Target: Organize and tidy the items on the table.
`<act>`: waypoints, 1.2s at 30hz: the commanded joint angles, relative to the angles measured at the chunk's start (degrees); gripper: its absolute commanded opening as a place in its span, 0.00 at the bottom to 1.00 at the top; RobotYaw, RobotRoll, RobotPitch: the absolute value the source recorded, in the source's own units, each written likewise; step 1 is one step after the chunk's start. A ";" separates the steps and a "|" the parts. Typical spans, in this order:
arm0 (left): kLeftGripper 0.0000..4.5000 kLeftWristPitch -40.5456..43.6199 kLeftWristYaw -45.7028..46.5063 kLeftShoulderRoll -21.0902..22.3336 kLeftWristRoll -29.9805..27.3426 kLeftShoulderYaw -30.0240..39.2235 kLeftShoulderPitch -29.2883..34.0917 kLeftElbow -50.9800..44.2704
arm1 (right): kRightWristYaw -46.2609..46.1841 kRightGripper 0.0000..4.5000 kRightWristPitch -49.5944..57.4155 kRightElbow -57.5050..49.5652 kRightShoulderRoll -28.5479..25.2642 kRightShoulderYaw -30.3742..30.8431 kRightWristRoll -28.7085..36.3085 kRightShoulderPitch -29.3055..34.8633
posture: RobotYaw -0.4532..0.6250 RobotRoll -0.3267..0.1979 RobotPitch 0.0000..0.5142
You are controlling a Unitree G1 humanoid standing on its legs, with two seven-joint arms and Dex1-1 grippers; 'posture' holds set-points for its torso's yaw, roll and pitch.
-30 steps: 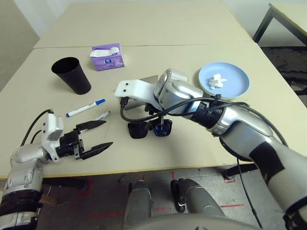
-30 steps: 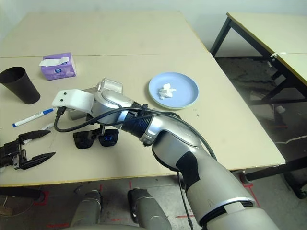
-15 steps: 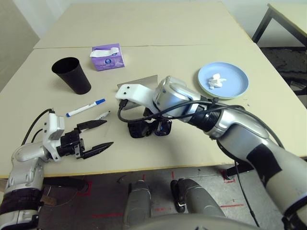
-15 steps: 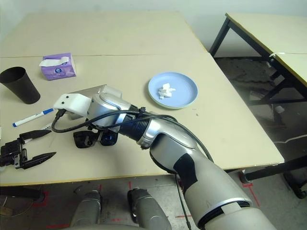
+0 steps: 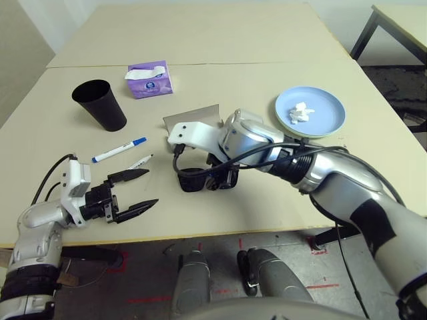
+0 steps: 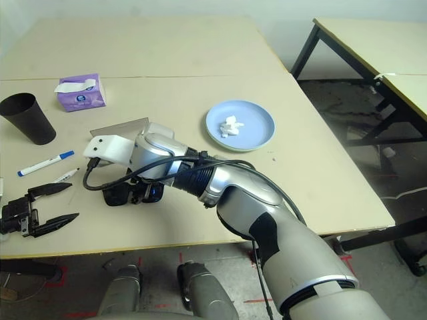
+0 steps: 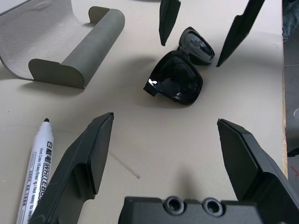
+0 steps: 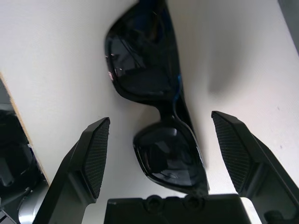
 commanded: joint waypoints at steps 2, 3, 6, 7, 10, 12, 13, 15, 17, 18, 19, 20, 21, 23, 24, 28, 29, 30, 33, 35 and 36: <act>1.00 0.06 0.04 -0.23 0.70 -0.69 0.33 0.40 | -0.61 0.99 -0.79 -0.95 0.54 0.44 0.91 -0.18 | 0.43 0.62 0.31; 1.00 0.08 0.04 -0.23 0.70 -0.69 0.33 0.49 | -0.70 0.99 -0.83 -0.90 0.60 0.43 0.98 -0.26 | 0.43 0.62 0.31; 1.00 0.08 0.05 -0.26 0.72 -0.68 0.34 0.64 | -0.87 0.99 -0.79 -1.18 0.59 0.60 1.20 -0.16 | 0.43 0.62 0.31; 1.00 0.07 0.04 -0.27 0.71 -0.68 0.34 0.67 | -0.82 0.99 -0.73 -1.52 0.45 0.81 1.31 -0.04 | 0.43 0.62 0.31; 1.00 0.04 0.02 -0.34 0.67 -0.66 0.34 0.71 | -0.72 0.79 -0.51 -2.32 0.11 1.10 1.62 0.14 | 0.44 0.62 0.31; 1.00 0.02 0.06 -0.42 0.63 -0.64 0.34 0.70 | -0.65 0.62 -0.43 -2.70 -0.13 1.08 1.82 0.04 | 0.44 0.62 0.30; 1.00 0.04 0.16 -0.52 0.55 -0.58 0.39 0.61 | -0.58 0.53 -0.41 -2.94 -0.31 1.07 1.92 -0.01 | 0.44 0.62 0.30; 1.00 0.04 0.34 -0.71 0.40 -0.43 0.46 0.45 | -0.51 0.37 -0.49 -3.30 -0.61 1.13 2.12 -0.12 | 0.44 0.62 0.30; 1.00 0.00 0.79 -0.92 0.17 -0.10 0.46 0.16 | -0.40 0.22 -0.57 -3.66 -0.90 1.03 2.47 -0.34 | 0.45 0.62 0.30; 1.00 0.04 1.08 -1.03 0.04 0.07 0.50 -0.10 | -0.37 0.13 -0.53 -3.91 -1.09 0.94 2.69 -0.45 | 0.45 0.62 0.30; 1.00 0.26 1.53 -1.11 -0.37 0.45 0.30 -0.57 | -0.22 0.04 -0.51 -4.11 -1.27 0.79 2.91 -0.71 | 0.45 0.62 0.30; 1.00 0.45 1.89 -1.19 -0.64 0.68 0.20 -0.99 | -0.10 0.02 -0.48 -4.38 -1.51 0.71 3.10 -0.85 | 0.46 0.62 0.30; 1.00 0.69 2.30 -1.23 -1.01 0.97 -0.08 -1.43 | 0.04 0.01 -0.58 -4.48 -1.66 0.65 3.29 -1.08 | 0.46 0.62 0.30; 1.00 0.97 2.87 -1.28 -1.38 1.15 -0.38 -2.02 | 0.21 0.00 -0.90 -4.36 -1.82 0.57 3.52 -1.47 | 0.46 0.62 0.30; 1.00 0.99 3.04 -1.29 -1.45 1.17 -0.41 -2.17 | 0.24 0.00 -1.03 -4.21 -1.80 0.55 3.55 -1.59 | 0.46 0.62 0.30; 1.00 0.82 3.50 -1.48 -1.51 0.89 0.10 -2.56 | 0.55 0.00 -1.15 -4.72 -2.11 1.04 3.74 -1.50 | 0.46 0.62 0.30; 1.00 0.79 3.57 -1.52 -1.53 0.84 0.23 -2.61 | 0.63 0.00 -1.07 -4.88 -2.17 1.16 3.82 -1.40 | 0.46 0.62 0.30; 1.00 0.73 3.60 -1.62 -1.53 0.74 0.45 -2.66 | 0.73 0.00 -0.98 -5.08 -2.26 1.30 3.90 -1.31 | 0.46 0.62 0.31; 1.00 0.68 3.51 -1.87 -1.43 0.37 0.99 -2.77 | 1.30 0.00 -0.99 -5.19 -2.55 1.64 4.24 -1.22 | 0.45 0.62 0.31; 1.00 0.72 3.52 -1.98 -1.35 0.24 1.05 -2.80 | 1.78 0.00 -1.60 -4.39 -2.68 1.62 4.30 -1.37 | 0.44 0.62 0.31; 1.00 0.79 3.50 -2.04 -1.33 0.15 1.05 -2.79 | 2.09 0.00 -2.27 -3.49 -2.69 1.54 4.24 -1.59 | 0.44 0.62 0.31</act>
